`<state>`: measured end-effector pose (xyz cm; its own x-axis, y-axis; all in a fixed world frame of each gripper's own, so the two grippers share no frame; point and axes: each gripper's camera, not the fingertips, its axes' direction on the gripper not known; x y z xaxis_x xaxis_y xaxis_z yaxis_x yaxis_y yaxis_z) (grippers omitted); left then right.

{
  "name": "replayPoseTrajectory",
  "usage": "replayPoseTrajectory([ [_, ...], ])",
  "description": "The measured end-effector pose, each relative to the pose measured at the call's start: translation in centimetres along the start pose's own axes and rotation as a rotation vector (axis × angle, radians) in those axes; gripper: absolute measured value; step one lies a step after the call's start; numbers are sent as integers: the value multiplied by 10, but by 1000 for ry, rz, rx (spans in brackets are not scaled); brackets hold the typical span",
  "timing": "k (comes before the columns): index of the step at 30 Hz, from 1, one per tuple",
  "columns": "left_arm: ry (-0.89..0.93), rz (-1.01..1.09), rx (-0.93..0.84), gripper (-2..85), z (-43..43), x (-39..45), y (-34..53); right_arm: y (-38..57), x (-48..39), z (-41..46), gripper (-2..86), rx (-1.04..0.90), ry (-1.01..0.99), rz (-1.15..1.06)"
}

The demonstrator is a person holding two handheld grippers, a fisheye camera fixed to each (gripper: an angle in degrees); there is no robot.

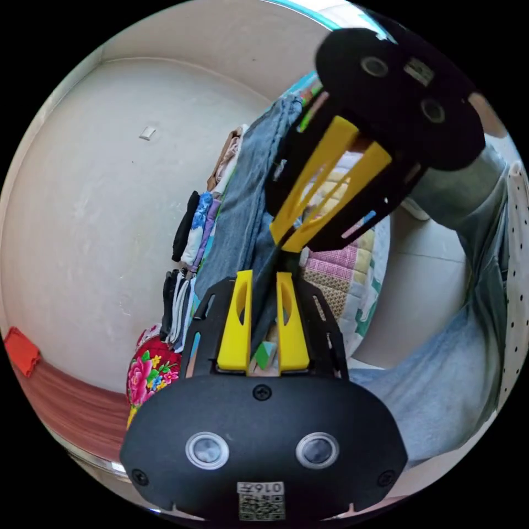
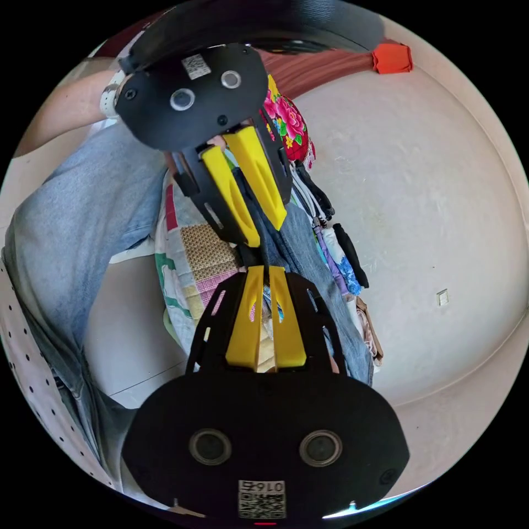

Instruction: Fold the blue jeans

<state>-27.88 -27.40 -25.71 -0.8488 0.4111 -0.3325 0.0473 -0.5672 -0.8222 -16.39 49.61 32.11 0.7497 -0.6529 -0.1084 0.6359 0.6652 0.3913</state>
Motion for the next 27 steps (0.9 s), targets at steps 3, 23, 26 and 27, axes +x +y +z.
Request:
replayPoseTrajectory([
  [3, -70, 110, -31, 46, 7, 30, -10, -3, 10, -7, 4, 13, -33, 35],
  [23, -265, 465, -17, -9, 18, 106, 32, -1, -64, -43, 5, 55, 210, -258],
  [26, -255, 456, -33, -9, 15, 107, 39, -2, -76, -47, 5, 65, 255, -267],
  [27, -242, 441, -38, -9, 13, 105, 41, -3, -76, -48, 5, 68, 254, -261],
])
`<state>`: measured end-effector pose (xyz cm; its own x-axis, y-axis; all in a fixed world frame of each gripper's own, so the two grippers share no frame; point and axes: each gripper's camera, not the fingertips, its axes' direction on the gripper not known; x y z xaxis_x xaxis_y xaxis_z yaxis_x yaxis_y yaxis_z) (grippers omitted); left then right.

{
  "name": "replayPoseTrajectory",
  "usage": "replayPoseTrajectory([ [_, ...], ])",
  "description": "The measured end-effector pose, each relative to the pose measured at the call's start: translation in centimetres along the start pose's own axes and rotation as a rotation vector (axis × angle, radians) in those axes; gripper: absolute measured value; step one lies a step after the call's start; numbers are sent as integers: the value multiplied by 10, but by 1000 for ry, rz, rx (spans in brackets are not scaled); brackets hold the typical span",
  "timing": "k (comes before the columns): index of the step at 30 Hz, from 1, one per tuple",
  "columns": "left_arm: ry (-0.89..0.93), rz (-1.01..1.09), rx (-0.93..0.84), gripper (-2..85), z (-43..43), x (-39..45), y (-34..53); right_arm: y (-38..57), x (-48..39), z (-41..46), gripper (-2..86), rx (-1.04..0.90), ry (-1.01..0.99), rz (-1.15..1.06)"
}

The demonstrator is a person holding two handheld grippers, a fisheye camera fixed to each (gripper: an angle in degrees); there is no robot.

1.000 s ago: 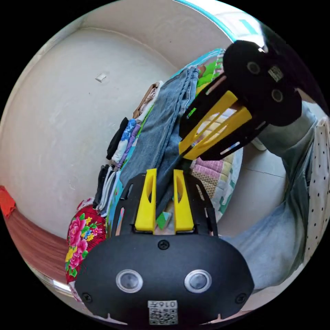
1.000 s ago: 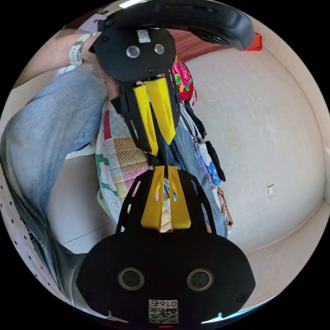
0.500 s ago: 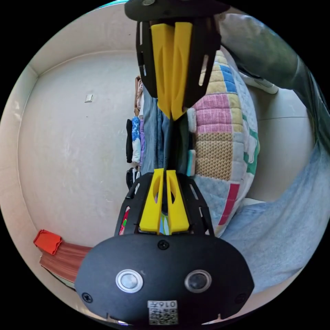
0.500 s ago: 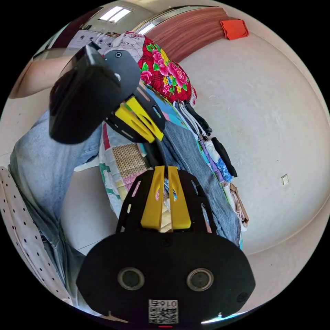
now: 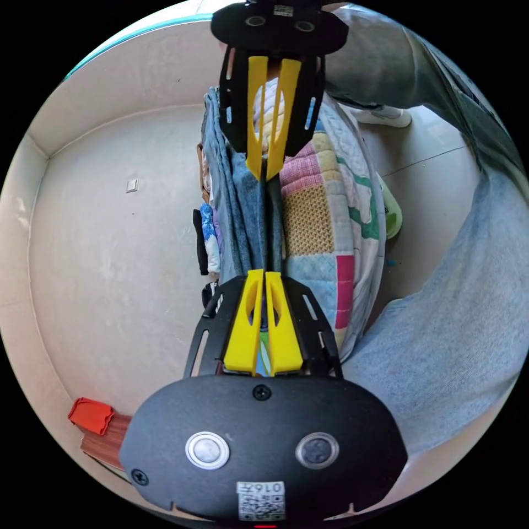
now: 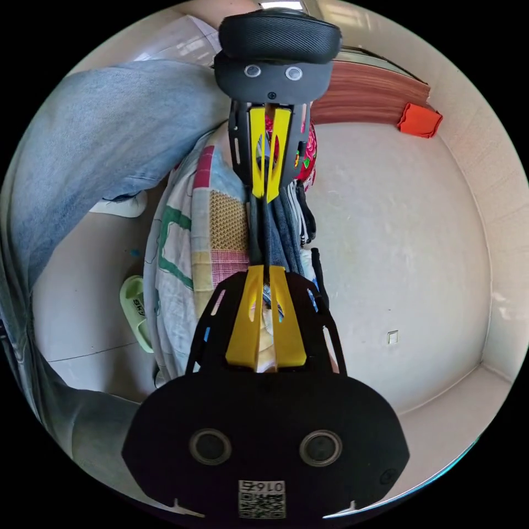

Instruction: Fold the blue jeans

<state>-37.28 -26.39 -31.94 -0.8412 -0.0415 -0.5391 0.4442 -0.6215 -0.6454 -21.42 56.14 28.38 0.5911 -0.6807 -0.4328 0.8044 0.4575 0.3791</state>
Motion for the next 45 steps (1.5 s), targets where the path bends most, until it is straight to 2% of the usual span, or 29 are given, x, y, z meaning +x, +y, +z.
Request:
replayPoseTrajectory([
  [7, 27, -47, -18, -10, -2, -4, 13, -16, -2, -14, 7, -16, 42, -18],
  [16, 55, -223, -63, -4, -11, -34, 32, -28, 13, -24, 8, -24, 21, 25],
  [21, 216, -234, -9, 59, -5, -48, 33, -31, 31, -27, 7, -22, -17, 62],
  [25, 203, -257, -3, 52, 2, -56, 32, -33, 52, -26, 7, -20, -73, 103],
  [27, 185, -253, -24, 12, 9, -60, 33, -33, 60, -25, 7, -23, -87, 115],
  [30, 170, -249, -17, -5, 11, -64, 44, -32, 71, -24, 7, -17, -101, 126],
  [37, 181, -192, -29, -10, 8, -73, 73, -19, 107, -12, 7, 4, -225, 228],
  [45, 227, -229, 4, -10, 13, -108, 105, 1, 114, 9, 10, 47, -239, 175],
])
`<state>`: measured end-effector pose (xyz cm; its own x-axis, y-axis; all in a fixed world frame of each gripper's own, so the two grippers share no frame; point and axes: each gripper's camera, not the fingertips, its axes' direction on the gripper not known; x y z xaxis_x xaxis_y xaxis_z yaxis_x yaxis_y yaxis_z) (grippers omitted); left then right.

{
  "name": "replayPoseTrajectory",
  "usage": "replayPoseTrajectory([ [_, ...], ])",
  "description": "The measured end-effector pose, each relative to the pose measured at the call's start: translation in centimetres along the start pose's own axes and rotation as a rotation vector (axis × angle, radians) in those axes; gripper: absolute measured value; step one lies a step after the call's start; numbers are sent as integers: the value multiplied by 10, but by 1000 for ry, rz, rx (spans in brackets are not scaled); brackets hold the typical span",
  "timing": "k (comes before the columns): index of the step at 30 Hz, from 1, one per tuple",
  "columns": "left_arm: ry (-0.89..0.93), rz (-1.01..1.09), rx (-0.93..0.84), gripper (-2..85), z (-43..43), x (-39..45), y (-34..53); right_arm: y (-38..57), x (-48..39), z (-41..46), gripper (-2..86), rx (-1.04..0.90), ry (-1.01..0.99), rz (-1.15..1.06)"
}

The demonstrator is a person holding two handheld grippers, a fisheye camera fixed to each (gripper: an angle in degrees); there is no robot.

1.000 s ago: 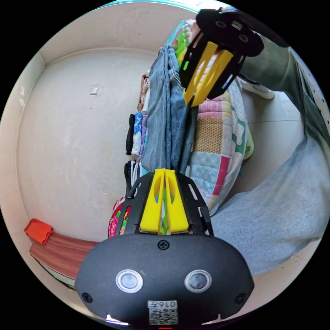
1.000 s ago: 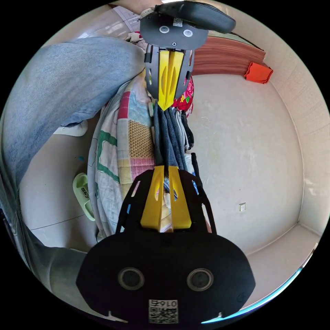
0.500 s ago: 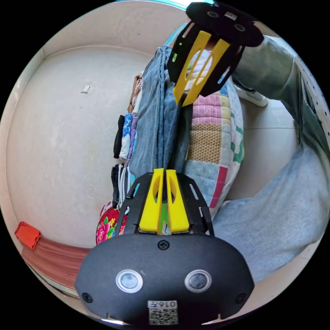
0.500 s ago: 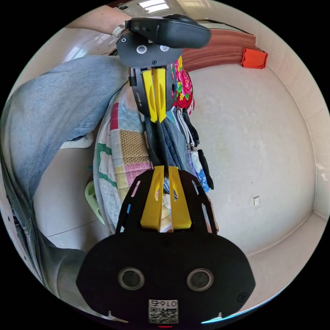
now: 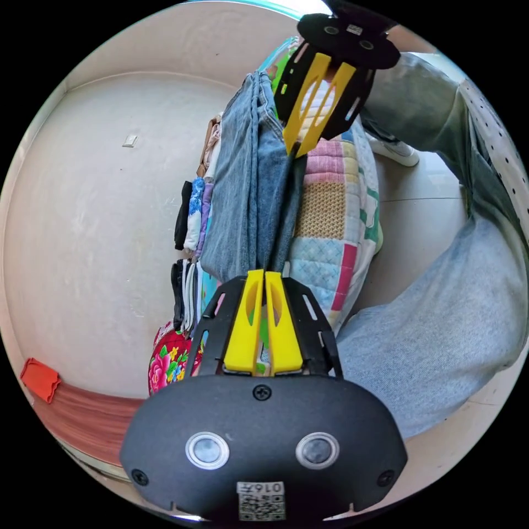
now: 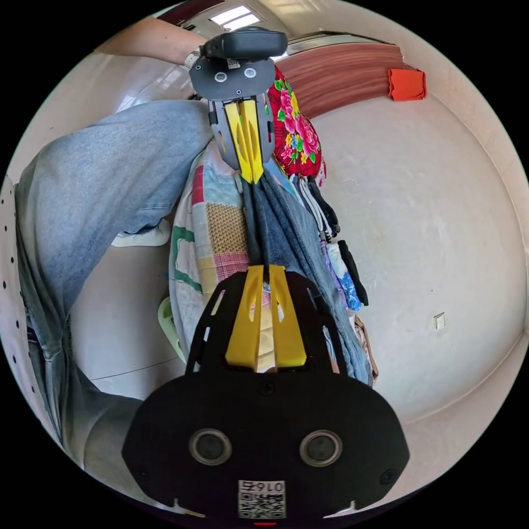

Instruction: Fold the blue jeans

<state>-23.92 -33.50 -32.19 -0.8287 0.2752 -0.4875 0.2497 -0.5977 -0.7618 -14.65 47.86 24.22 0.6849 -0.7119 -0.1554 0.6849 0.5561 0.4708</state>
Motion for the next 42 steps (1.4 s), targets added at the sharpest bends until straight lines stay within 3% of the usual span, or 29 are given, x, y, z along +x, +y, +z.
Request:
replayPoseTrajectory([
  [4, -14, -45, -54, -10, -11, -23, 13, 5, 22, -7, 22, 21, 24, 33],
  [7, 71, -230, -34, -10, -21, -66, 45, 29, 55, -13, 28, 59, -146, 81],
  [11, 283, -673, 268, -10, -41, -143, 84, 64, 136, -1, 8, 116, -212, 381],
  [14, 277, -840, 397, -10, -35, -173, 73, 55, 167, 27, 0, 107, -180, 439],
  [18, 352, -969, 295, -10, 3, -212, 35, 40, 184, 75, -2, -8, -224, 477],
  [20, 472, -1002, 253, -10, 23, -227, 28, 52, 190, 100, -3, -82, -289, 487],
  [25, 764, -1028, 172, -10, 71, -242, 35, 102, 242, 106, 3, -33, -338, 609],
  [29, 766, -1122, 268, -10, 71, -253, 56, 203, 336, 100, 32, -33, -79, 979],
  [31, 738, -1118, 271, -10, 67, -259, 56, 243, 364, 108, 63, -105, -12, 1024],
  [37, 647, -1082, 232, -10, 50, -282, 44, 291, 391, 152, 87, -300, 92, 825],
  [40, 639, -1101, 239, -10, 45, -293, 44, 299, 405, 181, 74, -257, -8, 889],
  [42, 642, -1118, 250, -10, 43, -302, 44, 304, 409, 198, 14, -214, -35, 940],
])
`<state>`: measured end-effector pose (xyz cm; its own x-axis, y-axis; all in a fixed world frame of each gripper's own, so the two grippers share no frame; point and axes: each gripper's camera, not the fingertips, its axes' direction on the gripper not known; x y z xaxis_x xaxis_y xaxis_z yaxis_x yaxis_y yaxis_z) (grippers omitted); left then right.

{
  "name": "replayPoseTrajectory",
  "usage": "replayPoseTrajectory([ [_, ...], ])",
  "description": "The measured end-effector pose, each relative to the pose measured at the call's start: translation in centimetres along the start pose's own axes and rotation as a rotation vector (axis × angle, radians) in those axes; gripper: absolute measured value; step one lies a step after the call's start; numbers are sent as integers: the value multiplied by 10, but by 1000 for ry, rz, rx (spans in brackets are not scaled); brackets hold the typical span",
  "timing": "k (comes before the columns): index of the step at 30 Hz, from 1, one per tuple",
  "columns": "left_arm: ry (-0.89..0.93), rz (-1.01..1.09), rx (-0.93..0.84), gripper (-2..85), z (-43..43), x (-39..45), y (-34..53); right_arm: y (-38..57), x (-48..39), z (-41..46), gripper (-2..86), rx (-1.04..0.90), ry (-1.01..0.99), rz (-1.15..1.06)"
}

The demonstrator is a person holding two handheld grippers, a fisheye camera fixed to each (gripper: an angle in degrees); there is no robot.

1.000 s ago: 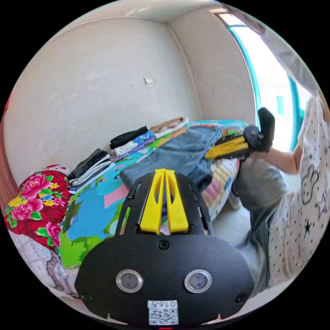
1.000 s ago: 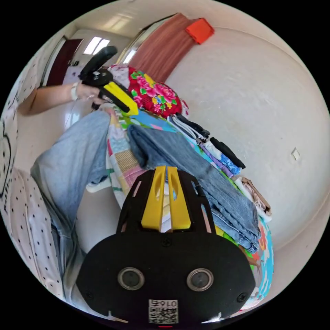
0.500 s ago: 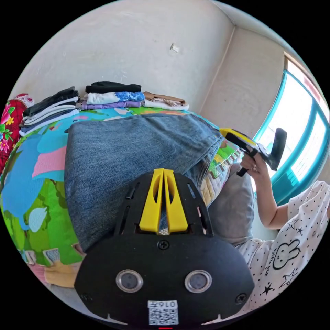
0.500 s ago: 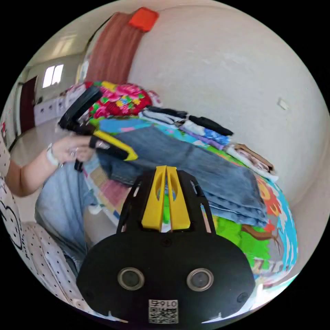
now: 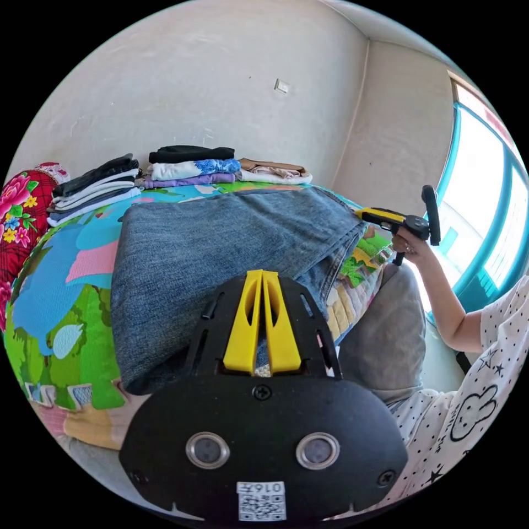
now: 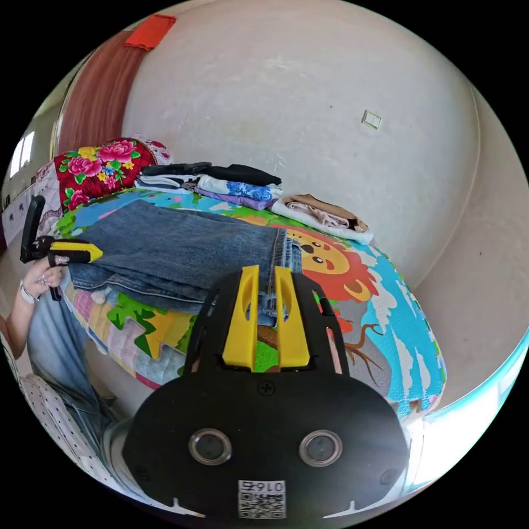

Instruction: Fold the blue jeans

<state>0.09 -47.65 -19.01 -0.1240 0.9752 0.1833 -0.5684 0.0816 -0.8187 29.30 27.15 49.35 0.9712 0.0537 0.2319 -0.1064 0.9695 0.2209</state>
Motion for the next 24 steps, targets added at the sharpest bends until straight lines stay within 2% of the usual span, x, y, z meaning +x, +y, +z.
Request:
replayPoseTrajectory([
  [2, 1, -5, 5, -10, -4, 1, -6, -1, -1, 33, 2, -89, 63, 14],
  [5, -37, 2, -16, -10, -12, 8, -21, -5, -16, 54, -3, -118, 174, -46],
  [7, -130, 49, -59, -10, -26, 22, -40, -13, -22, 68, -4, -161, 217, -77],
  [9, -329, 134, 44, -10, -64, 33, -74, -20, -23, 80, -5, -187, 234, -93],
  [10, -365, 143, 73, -10, -73, 32, -84, -25, -22, 84, -5, -176, 240, -79],
  [12, -482, 97, 146, -10, -99, 8, -130, -29, -21, 87, -5, -130, 251, -46],
  [14, -538, 15, 135, -10, -100, -27, -166, -31, -24, 92, -4, -87, 235, -8],
  [16, -489, -66, -13, -10, -78, -72, -200, -33, -30, 100, -3, -70, 218, -5],
  [18, -230, -116, -189, -10, -42, -117, -219, -35, -37, 111, -2, -60, 210, -16],
  [20, -102, -122, -220, -10, -24, -133, -216, -41, -48, 129, 1, -56, 196, -54],
  [22, -176, -147, -279, -10, -11, -141, -209, -50, -57, 143, 6, -32, 158, -88],
  [24, -208, -134, -324, -10, -1, -141, -206, -69, -63, 156, 14, 14, 34, -110],
])
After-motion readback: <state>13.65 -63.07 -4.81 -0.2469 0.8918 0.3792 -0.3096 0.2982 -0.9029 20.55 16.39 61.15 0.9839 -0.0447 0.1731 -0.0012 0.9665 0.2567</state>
